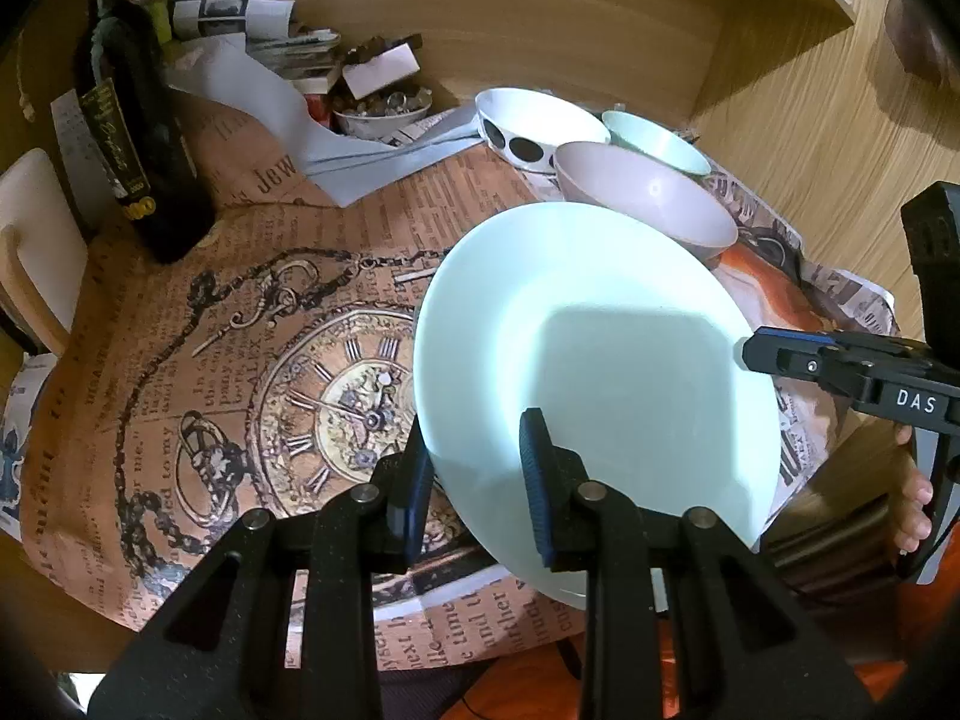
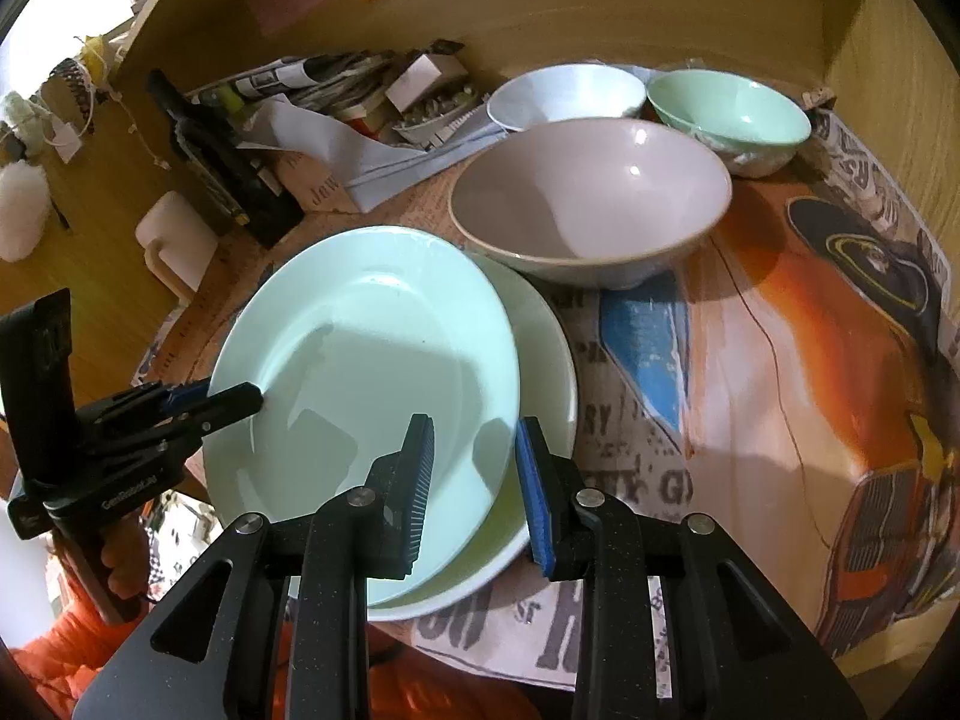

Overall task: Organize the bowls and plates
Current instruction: 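Lower the mint green plate onto the white plate and open both grippers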

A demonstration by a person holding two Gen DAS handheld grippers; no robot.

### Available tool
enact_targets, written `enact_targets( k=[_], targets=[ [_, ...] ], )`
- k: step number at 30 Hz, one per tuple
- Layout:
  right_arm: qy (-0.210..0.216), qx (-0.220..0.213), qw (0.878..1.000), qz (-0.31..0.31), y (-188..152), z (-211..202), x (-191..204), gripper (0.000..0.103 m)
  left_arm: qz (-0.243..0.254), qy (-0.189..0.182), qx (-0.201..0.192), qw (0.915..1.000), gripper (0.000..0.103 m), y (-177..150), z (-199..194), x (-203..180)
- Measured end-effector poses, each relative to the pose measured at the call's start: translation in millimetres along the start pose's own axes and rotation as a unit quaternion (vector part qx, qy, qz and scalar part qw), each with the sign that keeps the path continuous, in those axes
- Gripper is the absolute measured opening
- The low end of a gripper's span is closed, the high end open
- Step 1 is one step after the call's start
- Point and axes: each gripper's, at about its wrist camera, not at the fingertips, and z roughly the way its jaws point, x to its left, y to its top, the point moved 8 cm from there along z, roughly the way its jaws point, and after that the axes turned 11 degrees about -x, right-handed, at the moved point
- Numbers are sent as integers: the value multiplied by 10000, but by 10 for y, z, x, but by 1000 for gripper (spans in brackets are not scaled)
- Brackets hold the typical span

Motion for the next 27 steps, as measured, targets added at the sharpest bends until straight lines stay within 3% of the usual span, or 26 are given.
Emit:
enact_targets(
  k=[15,27],
  targets=[
    [68,62,9999,116,-47,17,-36,26,362,353,-12,9987,30,-4,60,-33],
    [80,-31,9999,139,-47,-10,-44,26,440,386,153,9982,34,-23,215,-21]
  ],
)
